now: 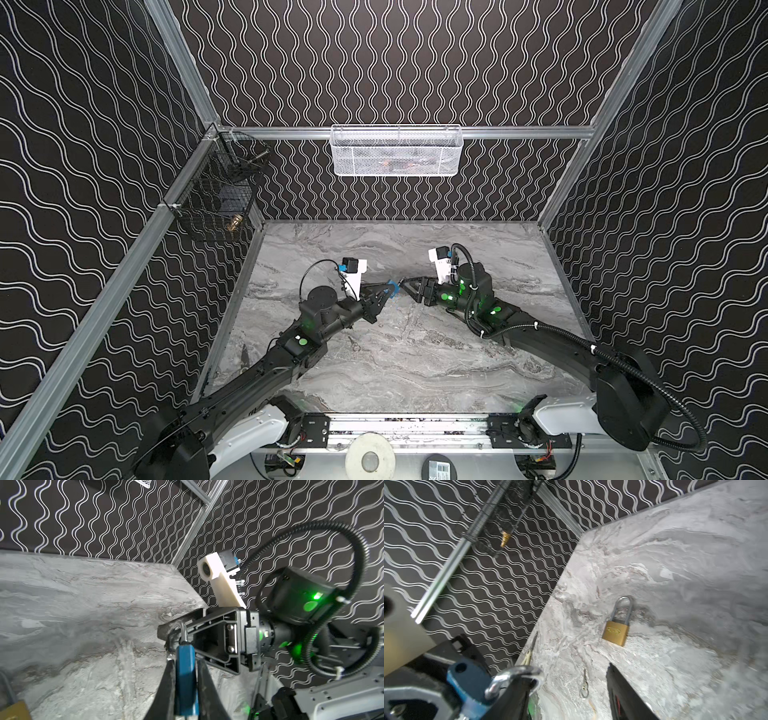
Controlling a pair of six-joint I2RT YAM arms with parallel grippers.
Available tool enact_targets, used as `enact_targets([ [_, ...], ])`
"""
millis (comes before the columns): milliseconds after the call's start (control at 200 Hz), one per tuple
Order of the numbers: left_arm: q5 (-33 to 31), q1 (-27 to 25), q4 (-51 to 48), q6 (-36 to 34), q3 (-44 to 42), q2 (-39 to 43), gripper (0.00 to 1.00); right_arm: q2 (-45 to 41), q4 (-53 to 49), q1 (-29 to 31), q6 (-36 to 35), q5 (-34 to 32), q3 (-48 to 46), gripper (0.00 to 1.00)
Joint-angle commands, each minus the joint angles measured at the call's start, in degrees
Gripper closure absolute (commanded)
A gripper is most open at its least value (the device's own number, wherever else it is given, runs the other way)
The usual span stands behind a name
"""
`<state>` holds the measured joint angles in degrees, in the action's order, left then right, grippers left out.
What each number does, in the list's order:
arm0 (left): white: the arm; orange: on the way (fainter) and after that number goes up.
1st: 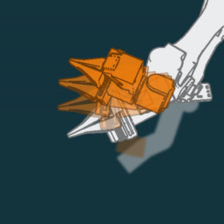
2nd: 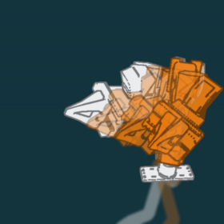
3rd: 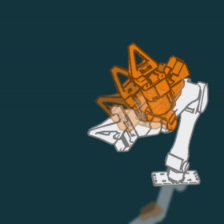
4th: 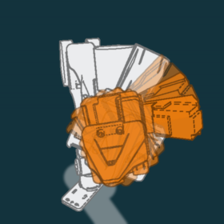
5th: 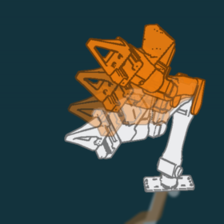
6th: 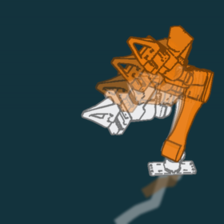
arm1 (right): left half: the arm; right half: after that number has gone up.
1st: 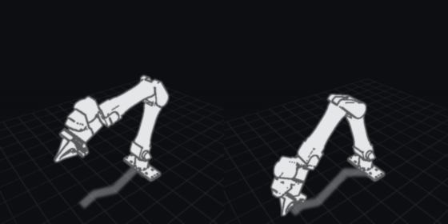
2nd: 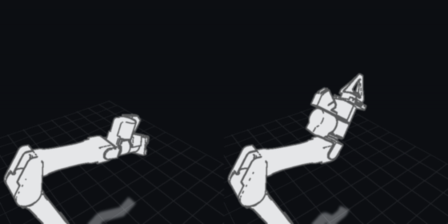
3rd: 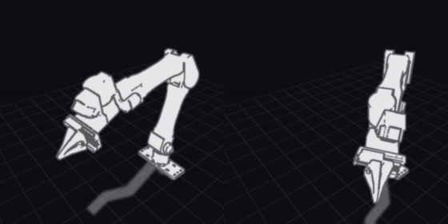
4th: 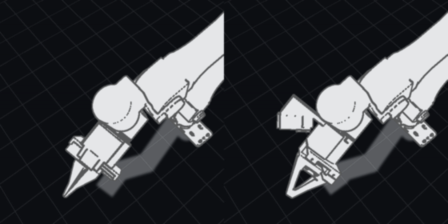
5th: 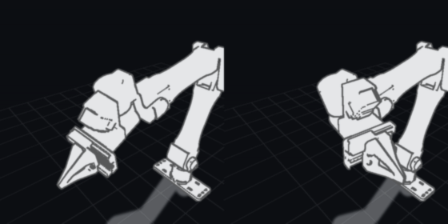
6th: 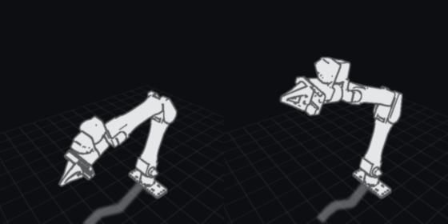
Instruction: Unlock with the key
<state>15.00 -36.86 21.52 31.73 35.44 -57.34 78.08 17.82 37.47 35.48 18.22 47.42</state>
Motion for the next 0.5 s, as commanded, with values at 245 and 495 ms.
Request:
enact_targets([
  [245,-10.58,-0.03,18.11,-1.47,3.64,-18.70,1.00,-7.67,-14.42,-0.37,-3.77,-4.95,-1.59,0.31],
  [495,-16.20,0.12,30.31,6.70,14.79,-44.77,1.00,-24.51,-20.42,-3.11,-7.27,-9.16,-12.37,0.18],
])
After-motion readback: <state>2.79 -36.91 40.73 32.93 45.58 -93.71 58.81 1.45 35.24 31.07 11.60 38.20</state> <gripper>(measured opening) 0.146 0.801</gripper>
